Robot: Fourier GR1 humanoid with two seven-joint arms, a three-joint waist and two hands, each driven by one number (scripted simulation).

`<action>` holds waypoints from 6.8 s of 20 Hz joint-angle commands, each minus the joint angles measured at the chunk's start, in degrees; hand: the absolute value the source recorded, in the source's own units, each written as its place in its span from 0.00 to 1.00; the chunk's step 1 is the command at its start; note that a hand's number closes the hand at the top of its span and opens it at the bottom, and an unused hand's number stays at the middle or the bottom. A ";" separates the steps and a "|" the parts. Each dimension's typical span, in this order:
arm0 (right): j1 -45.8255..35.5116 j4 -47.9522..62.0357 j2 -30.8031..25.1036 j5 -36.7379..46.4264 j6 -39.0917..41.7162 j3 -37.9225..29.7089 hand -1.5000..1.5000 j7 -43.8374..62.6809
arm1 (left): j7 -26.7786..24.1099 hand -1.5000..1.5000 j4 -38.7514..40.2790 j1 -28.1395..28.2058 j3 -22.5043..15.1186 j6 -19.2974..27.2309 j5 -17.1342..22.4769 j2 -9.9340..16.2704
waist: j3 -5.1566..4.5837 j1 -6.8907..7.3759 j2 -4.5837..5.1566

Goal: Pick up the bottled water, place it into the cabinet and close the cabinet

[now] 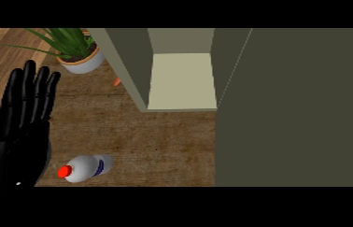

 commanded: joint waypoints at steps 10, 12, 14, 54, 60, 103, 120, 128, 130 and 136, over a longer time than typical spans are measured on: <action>12.69 -9.94 1.13 -8.62 4.75 5.59 0.00 9.12 | 3.12 0.00 -14.27 21.63 -23.98 26.02 -3.69 -3.61 | -0.64 1.15 0.62; 15.31 -14.74 0.10 -11.08 5.12 4.33 0.00 11.24 | 3.45 0.00 -19.27 26.77 -31.76 28.99 -10.47 -3.62 | -0.54 1.19 0.41; 17.85 -18.49 -1.53 -14.05 6.34 2.78 0.00 13.35 | 4.74 0.00 -21.47 28.65 -37.29 30.73 -15.35 -3.62 | -0.54 0.95 0.70; 31.04 -29.32 -1.92 -24.78 12.87 -5.39 0.00 12.99 | -5.18 0.00 -18.66 42.82 -56.34 58.10 -22.63 6.69 | -0.66 0.41 0.64; 33.82 -30.45 -0.43 -22.57 14.08 -2.55 0.00 12.22 | -6.24 0.00 -16.38 40.08 -45.72 57.56 -11.67 9.04 | -0.85 0.20 0.76; 46.50 -30.11 -4.78 -31.39 24.63 -9.20 0.00 1.53 | -42.91 0.00 50.22 17.63 -1.24 18.84 30.41 -0.68 | -0.87 -0.21 1.18; 51.27 -29.66 -5.64 -31.97 25.29 -11.44 0.00 -3.62 | -51.50 1.00 68.03 4.64 4.43 -4.25 37.90 -1.10 | -0.87 -0.35 1.32; 55.39 -28.99 -5.83 -32.46 28.58 -13.49 0.00 -7.07 | -53.71 1.00 69.96 2.50 3.05 -6.19 34.90 0.07 | -0.75 -0.41 1.21; 53.21 -26.22 -6.08 -32.28 28.53 -12.98 0.00 -8.96 | -47.60 1.00 72.56 -2.11 3.34 -8.92 34.75 6.00 | -0.80 -0.87 1.39; 54.20 -27.97 -7.38 -33.96 27.62 -13.61 0.00 -9.04 | -41.96 1.00 78.97 -8.71 2.61 -16.84 33.31 13.04 | -0.86 -1.09 1.49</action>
